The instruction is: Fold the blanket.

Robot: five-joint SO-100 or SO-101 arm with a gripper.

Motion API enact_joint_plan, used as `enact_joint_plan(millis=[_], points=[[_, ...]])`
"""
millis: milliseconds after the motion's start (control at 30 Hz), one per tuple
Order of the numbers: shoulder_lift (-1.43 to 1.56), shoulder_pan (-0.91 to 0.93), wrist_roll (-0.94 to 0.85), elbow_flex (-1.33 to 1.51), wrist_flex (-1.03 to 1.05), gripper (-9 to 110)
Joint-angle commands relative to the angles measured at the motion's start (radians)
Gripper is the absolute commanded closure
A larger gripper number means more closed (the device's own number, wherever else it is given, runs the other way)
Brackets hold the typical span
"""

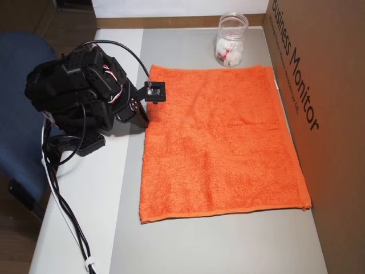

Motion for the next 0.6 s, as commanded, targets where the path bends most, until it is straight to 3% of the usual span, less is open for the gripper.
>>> enact_joint_plan(millis=[0, 367, 567], points=[[0.006, -0.006, -0.008, 0.009, 0.003, 102], [-0.009, 0.008, 0.008, -0.083, 0.025, 102], [-0.169, -0.003, 0.002, -0.213, 0.046, 102]])
